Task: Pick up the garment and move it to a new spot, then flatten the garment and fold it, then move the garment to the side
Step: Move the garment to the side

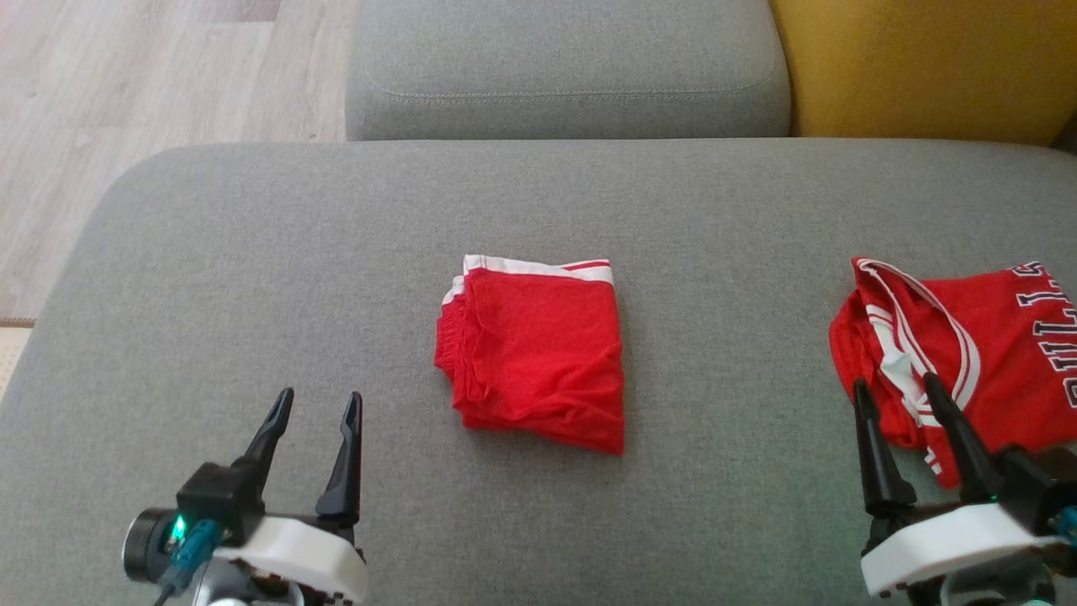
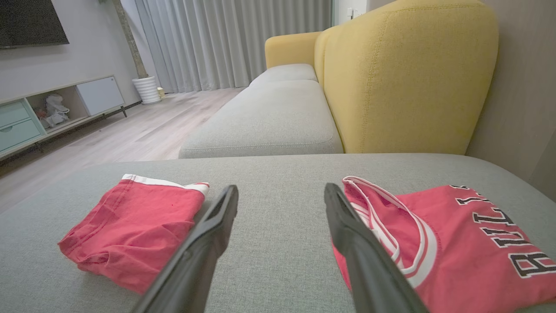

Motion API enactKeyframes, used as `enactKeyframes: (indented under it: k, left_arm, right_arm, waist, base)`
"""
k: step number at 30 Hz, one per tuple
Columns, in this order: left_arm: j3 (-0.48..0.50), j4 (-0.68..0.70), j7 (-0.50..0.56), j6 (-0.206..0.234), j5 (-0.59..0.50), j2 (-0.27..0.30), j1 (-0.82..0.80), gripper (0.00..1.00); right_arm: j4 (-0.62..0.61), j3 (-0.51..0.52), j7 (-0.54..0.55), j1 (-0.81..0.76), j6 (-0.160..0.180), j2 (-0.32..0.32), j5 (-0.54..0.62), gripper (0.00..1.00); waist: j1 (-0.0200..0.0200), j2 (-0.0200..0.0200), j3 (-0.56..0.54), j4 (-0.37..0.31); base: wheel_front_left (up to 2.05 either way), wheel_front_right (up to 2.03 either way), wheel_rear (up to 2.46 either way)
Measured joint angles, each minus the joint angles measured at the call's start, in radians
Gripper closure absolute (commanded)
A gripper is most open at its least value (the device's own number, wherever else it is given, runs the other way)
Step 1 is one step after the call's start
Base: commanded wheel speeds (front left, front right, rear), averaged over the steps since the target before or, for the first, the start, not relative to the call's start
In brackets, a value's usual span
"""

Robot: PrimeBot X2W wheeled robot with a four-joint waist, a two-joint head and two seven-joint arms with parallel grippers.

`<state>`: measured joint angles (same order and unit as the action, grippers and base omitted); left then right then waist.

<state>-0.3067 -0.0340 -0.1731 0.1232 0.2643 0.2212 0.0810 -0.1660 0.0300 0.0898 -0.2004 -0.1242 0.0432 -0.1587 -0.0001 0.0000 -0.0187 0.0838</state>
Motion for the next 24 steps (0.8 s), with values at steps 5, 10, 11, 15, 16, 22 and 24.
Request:
enactKeyframes:
  k: [5,10,11,15,16,22,24]
  left_arm:
    - [-0.001,0.005,0.006,0.008,-0.008,0.002,0.000,0.00]
    - [-0.002,0.010,0.006,0.010,-0.008,0.004,0.000,0.00]
    - [-0.002,0.010,0.006,0.010,-0.008,0.006,0.000,0.00]
    - [-0.003,0.010,0.006,0.015,-0.008,0.011,0.000,0.00]
    - [-0.003,0.010,0.006,0.018,-0.008,0.012,0.000,0.00]
    - [-0.007,0.011,0.010,0.018,-0.008,0.015,-0.001,0.00]
    - [-0.009,0.012,0.010,0.017,-0.008,0.016,-0.003,0.00]
  right_arm:
    - [0.000,0.000,0.000,0.000,0.000,0.000,0.000,0.00]
    - [0.000,-0.002,0.000,0.000,0.000,0.000,0.000,0.00]
    - [0.000,-0.002,0.000,0.000,0.000,0.000,0.000,0.00]
    - [0.002,-0.002,0.000,0.000,0.000,0.000,0.000,0.00]
    - [0.002,-0.002,0.000,0.000,0.000,0.000,0.000,0.00]
    - [0.012,0.010,0.000,0.000,0.000,0.000,-0.003,0.00]
    - [0.023,0.021,0.000,0.000,0.000,0.000,-0.006,0.00]
  waist:
    - [0.0000,0.0000,0.002,0.000]
    - [0.0000,0.0000,0.002,0.001]
    - [0.0000,0.0000,0.002,0.002]
    - [0.0000,0.0000,0.002,0.003]
    - [0.0000,0.0000,0.002,0.004]
    - [0.0000,0.0000,0.003,0.014]
    - [0.0000,0.0000,0.004,0.026]
  base:
    - [0.00,0.00,0.00]
    - [0.00,0.00,0.00]
    - [0.00,0.00,0.00]
    - [0.00,0.00,0.00]
    - [0.00,0.00,0.00]
    - [0.00,0.00,0.00]
    - [0.00,0.00,0.00]
